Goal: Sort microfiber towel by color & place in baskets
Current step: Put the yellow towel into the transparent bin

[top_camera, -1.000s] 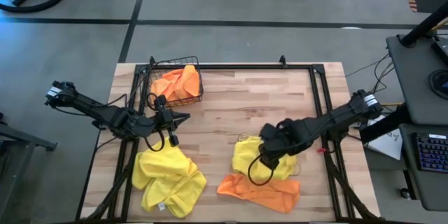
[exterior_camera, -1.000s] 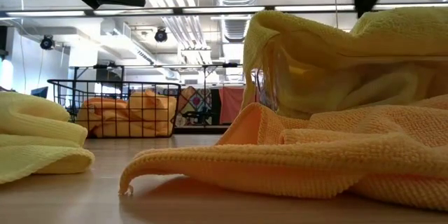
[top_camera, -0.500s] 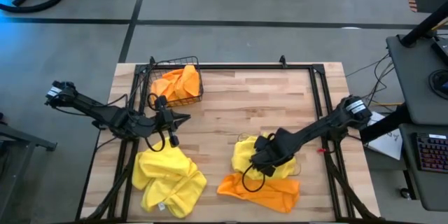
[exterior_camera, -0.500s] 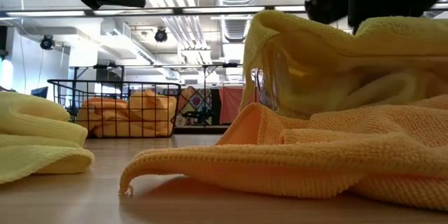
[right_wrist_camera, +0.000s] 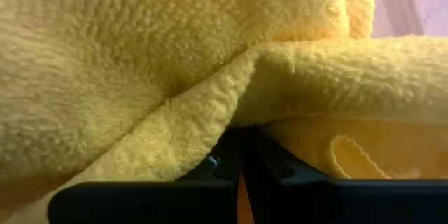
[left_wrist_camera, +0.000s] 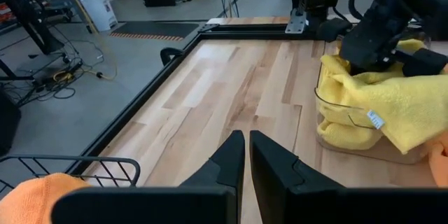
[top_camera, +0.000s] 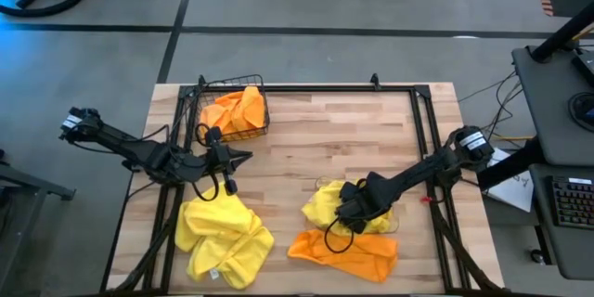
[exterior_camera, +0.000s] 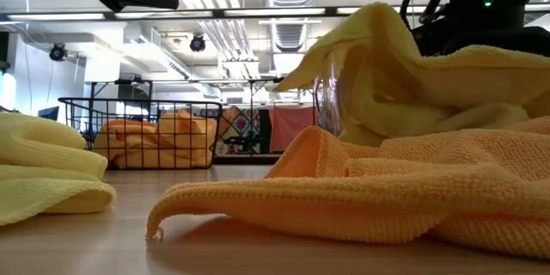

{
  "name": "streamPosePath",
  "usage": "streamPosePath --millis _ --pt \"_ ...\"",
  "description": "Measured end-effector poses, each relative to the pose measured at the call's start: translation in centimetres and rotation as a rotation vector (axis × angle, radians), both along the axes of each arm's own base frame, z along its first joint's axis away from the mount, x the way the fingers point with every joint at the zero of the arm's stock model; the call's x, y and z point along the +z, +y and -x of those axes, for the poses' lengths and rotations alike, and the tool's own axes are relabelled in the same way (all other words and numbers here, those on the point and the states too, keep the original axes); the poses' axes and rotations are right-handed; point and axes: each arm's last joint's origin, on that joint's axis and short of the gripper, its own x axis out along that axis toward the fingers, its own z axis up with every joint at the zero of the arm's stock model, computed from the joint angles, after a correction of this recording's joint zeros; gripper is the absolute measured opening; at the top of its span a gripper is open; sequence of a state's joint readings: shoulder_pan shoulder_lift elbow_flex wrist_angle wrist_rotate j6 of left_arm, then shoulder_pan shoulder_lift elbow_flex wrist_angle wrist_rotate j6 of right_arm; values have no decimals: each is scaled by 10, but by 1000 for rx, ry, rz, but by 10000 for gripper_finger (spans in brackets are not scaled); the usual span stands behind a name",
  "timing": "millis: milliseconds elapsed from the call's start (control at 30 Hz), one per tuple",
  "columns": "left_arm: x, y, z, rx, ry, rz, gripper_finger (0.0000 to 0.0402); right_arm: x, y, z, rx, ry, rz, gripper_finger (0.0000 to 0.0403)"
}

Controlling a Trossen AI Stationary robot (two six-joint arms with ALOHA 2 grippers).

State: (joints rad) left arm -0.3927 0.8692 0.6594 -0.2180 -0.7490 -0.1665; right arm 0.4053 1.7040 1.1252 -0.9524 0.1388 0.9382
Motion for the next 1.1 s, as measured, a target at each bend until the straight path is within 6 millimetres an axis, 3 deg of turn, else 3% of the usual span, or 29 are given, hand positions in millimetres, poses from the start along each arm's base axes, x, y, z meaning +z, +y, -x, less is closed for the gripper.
streamPosePath --millis 167,367,600,733,933,1100 --pt "0 0 0 0 0 0 9 14 0 -2 14 -31 4 9" --pt "0 0 0 0 0 0 9 54 3 -6 -22 -42 -26 18" --pt "0 0 0 1 -2 4 9 100 6 -13 -27 -67 -24 97" --pt "0 0 0 1 -2 4 9 120 11 -23 -6 -207 -10 147" --pt "0 0 0 3 -3 7 9 122 28 -52 158 -423 -87 200" --pt "0 0 0 3 -3 8 9 111 36 -61 277 -428 -69 212"
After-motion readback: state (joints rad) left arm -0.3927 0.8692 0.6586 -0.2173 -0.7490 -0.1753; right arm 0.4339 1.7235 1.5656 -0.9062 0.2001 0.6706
